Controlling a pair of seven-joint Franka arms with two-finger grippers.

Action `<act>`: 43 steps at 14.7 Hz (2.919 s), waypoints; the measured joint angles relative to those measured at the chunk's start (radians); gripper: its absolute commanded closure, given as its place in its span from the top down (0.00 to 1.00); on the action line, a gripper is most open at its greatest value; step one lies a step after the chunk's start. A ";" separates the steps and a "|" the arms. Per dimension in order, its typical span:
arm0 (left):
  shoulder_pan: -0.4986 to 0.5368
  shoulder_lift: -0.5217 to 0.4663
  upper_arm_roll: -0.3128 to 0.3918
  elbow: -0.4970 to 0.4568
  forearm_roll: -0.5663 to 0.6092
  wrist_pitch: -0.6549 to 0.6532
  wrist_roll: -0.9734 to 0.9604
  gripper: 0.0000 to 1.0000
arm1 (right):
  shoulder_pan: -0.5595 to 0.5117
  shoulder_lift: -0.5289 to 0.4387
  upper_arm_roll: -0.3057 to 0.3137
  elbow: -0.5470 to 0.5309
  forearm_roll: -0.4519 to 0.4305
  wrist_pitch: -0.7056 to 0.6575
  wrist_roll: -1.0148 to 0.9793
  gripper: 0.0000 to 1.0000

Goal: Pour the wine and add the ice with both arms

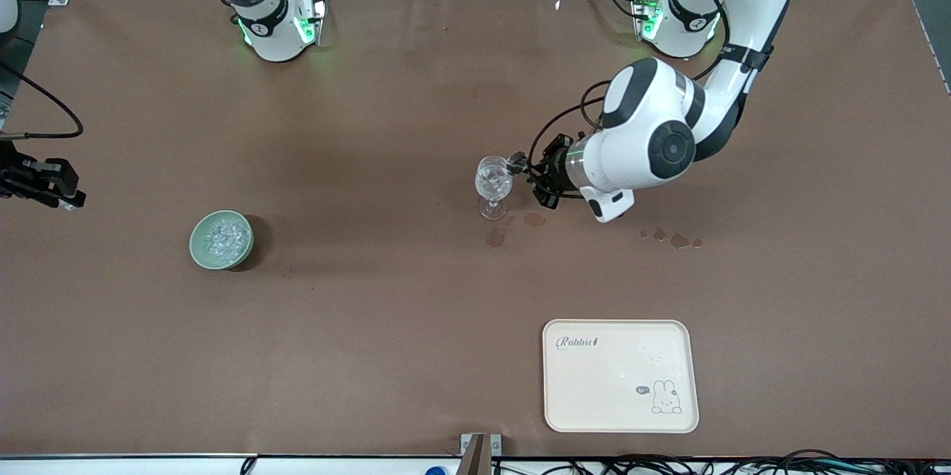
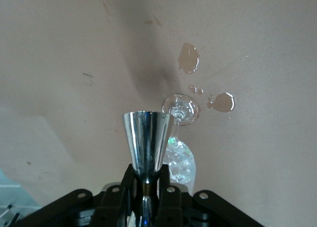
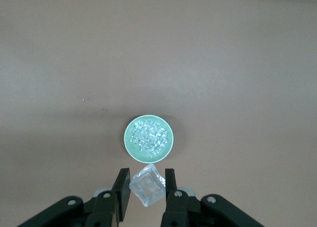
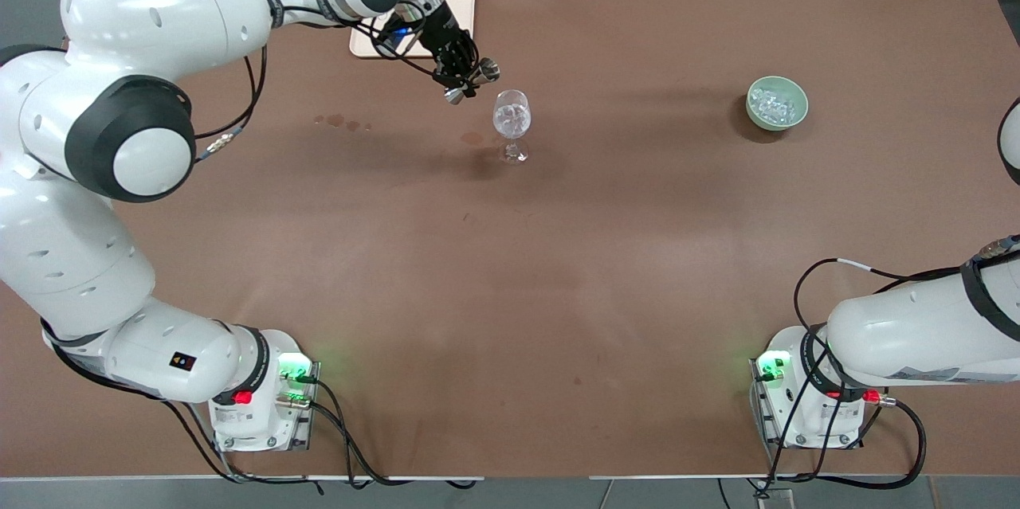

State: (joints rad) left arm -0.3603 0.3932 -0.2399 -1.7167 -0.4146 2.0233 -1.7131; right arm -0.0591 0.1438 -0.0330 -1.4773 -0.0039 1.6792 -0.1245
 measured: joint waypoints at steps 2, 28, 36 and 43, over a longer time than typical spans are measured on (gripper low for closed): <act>-0.023 0.000 0.000 0.007 0.028 0.002 -0.027 0.01 | 0.001 0.001 0.001 -0.002 -0.004 -0.018 -0.001 0.00; -0.085 0.043 0.006 0.065 0.227 0.043 -0.171 0.01 | 0.013 -0.143 0.014 -0.148 0.000 -0.025 -0.007 0.00; 0.077 0.042 0.013 0.131 -0.089 -0.050 0.096 0.01 | 0.036 -0.143 0.018 -0.148 0.055 -0.024 -0.007 0.00; 0.327 0.137 0.018 0.228 -0.420 -0.068 0.312 0.01 | 0.215 -0.137 0.026 -0.151 0.062 0.055 0.139 0.01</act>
State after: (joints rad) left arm -0.0331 0.5300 -0.2218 -1.4886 -0.8347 1.9557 -1.4013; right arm 0.1561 0.0071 -0.0071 -1.6278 0.0577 1.7346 0.0143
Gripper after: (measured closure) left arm 0.789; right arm 0.674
